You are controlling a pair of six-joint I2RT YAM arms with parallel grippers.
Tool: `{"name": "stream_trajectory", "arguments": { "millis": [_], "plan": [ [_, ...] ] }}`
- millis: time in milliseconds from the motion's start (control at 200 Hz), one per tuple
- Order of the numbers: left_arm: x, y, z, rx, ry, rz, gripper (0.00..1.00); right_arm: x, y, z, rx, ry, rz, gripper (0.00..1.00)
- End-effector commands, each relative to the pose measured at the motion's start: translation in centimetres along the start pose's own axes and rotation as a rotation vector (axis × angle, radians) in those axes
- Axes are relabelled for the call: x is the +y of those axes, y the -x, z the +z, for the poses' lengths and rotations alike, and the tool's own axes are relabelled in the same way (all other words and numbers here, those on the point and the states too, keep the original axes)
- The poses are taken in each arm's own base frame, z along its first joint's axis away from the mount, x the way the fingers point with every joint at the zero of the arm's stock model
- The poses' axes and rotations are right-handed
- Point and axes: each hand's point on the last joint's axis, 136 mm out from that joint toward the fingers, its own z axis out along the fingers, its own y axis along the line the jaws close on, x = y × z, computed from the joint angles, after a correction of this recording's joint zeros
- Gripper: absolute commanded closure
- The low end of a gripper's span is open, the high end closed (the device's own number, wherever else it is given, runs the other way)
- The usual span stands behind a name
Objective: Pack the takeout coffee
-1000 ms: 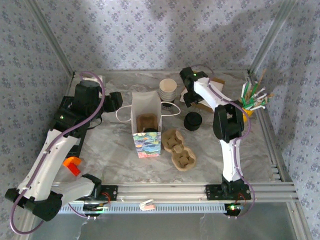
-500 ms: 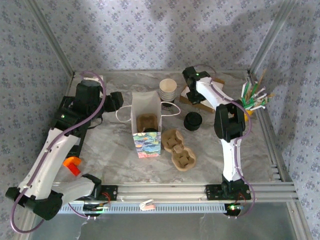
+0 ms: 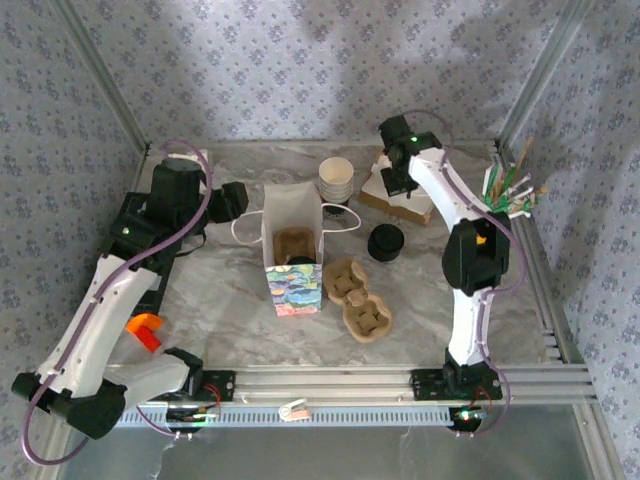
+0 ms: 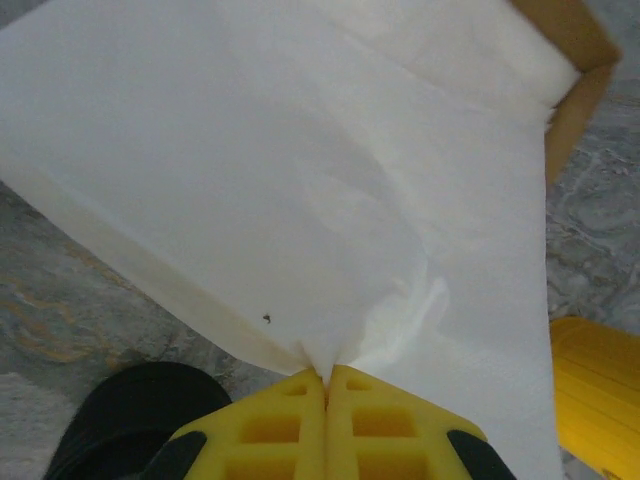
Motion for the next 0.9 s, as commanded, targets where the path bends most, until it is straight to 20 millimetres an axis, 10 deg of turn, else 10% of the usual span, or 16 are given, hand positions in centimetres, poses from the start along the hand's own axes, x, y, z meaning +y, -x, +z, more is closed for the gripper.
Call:
{"name": "stream_trajectory", "arguments": {
  "millis": [0,365,550,895],
  "plan": [
    [-1.1,2.0,-1.3,-0.058,-0.052,0.006,0.27,-1.6,0.6,-4.5,-0.065,0.064,0.126,1.0],
    [-6.7,2.2,-3.1,-0.116,-0.281,0.195,0.18,-1.8,0.5,-16.6,-0.263,0.365,0.325,1.0],
    [-12.9,1.6,-4.5,-0.227,-0.506,0.426,0.12,0.5,0.0,-24.0,-0.378,0.561,0.293,1.0],
    [-18.4,2.2,-4.5,-0.357,-0.765,0.538,0.03,6.4,-2.4,-35.0,-0.46,0.961,0.178,1.0]
  ]
}}
